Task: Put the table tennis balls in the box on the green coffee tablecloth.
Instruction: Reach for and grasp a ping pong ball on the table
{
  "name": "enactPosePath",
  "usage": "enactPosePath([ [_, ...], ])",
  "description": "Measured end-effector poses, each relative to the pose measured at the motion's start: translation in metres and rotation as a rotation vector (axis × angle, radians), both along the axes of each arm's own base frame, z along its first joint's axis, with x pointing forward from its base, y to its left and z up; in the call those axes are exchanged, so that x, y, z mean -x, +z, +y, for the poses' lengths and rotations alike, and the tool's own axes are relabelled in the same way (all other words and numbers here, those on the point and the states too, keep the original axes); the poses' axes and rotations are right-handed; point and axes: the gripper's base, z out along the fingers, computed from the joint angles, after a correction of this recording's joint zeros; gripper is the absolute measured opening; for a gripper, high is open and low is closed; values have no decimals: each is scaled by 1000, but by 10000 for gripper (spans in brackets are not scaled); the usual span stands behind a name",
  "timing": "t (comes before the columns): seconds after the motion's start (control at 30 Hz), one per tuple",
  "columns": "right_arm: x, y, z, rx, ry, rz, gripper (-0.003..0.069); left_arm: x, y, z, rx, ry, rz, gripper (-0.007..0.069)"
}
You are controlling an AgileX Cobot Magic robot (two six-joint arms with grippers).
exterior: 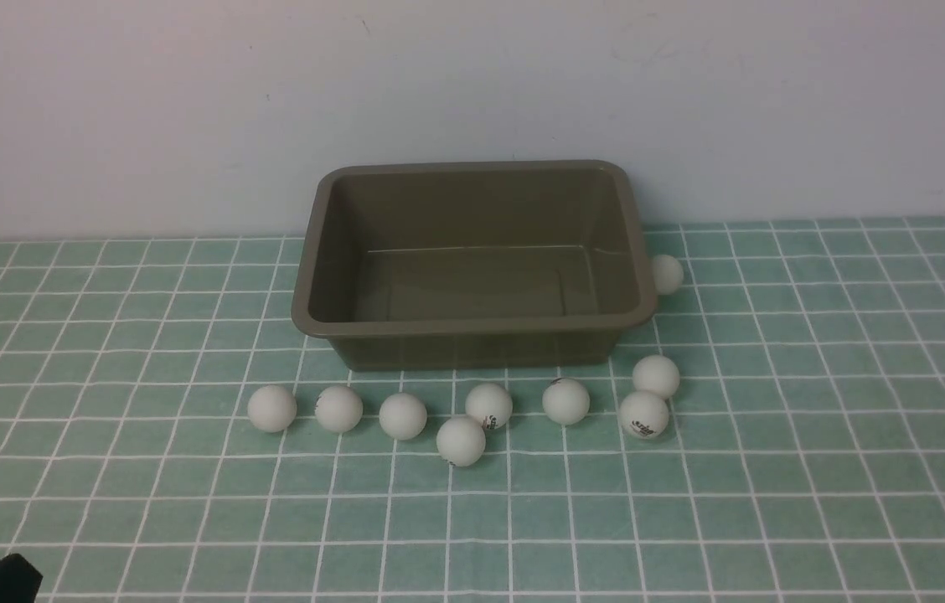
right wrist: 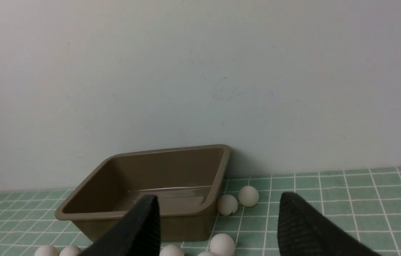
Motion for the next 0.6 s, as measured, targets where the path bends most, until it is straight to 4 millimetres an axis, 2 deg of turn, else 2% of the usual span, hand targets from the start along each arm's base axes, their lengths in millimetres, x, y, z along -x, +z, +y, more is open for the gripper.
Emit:
enactPosePath([
  [0.6,0,0,0,0,0,1,408,0,5,-2,208,-4,-23,50],
])
